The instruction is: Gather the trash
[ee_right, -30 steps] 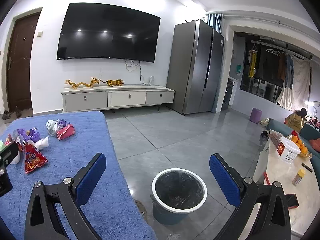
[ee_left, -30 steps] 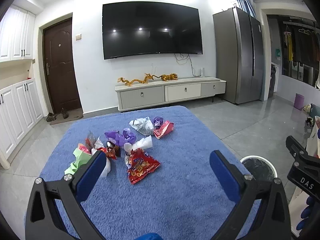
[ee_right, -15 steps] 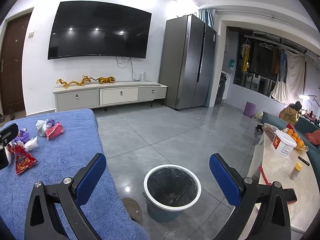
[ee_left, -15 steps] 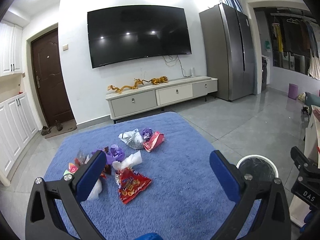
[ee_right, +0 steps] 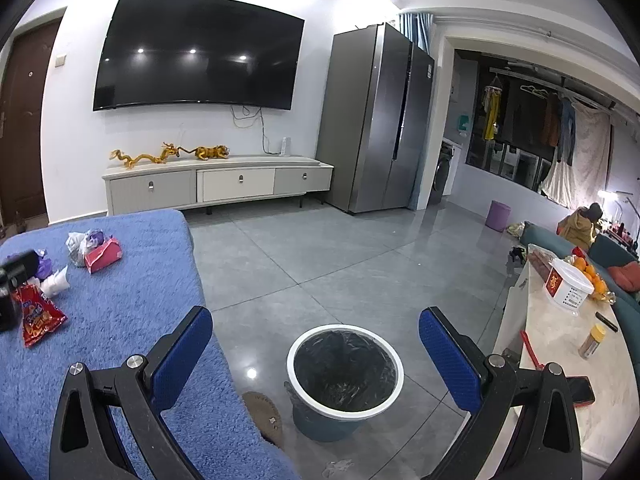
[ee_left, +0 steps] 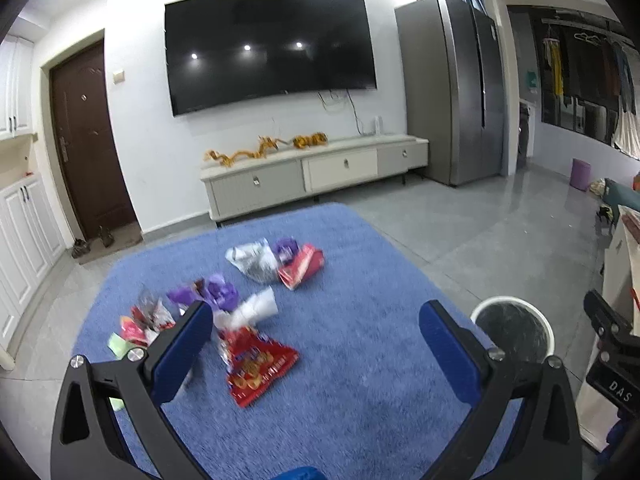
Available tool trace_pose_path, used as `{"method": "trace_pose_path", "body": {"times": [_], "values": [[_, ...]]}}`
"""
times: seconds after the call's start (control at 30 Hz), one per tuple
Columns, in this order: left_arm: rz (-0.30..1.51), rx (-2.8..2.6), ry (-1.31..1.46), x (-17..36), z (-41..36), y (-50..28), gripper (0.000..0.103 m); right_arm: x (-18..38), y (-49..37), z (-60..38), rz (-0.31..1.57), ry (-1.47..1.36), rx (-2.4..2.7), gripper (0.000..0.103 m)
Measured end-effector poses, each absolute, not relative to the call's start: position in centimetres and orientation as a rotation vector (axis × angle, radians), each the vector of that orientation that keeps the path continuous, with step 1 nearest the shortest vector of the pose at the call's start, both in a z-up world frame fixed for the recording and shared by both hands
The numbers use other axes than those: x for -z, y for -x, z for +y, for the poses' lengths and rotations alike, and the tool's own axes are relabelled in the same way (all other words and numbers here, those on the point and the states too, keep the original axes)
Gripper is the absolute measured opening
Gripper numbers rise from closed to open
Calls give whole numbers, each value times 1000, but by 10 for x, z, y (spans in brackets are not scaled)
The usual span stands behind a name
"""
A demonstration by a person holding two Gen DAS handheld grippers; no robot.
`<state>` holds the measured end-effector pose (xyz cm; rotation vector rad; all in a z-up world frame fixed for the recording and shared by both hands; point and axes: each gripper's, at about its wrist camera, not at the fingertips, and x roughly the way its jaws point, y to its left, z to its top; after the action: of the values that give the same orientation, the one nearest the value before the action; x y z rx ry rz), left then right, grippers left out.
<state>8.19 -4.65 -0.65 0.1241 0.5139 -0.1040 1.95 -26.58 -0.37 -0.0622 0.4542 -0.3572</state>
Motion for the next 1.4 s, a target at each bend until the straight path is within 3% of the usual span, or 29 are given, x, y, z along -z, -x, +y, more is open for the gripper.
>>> {"method": "trace_pose_path", "body": {"times": [1.4], "values": [[636, 137, -126, 59, -57, -112, 103, 58, -72, -261, 610, 94, 329, 103]]}}
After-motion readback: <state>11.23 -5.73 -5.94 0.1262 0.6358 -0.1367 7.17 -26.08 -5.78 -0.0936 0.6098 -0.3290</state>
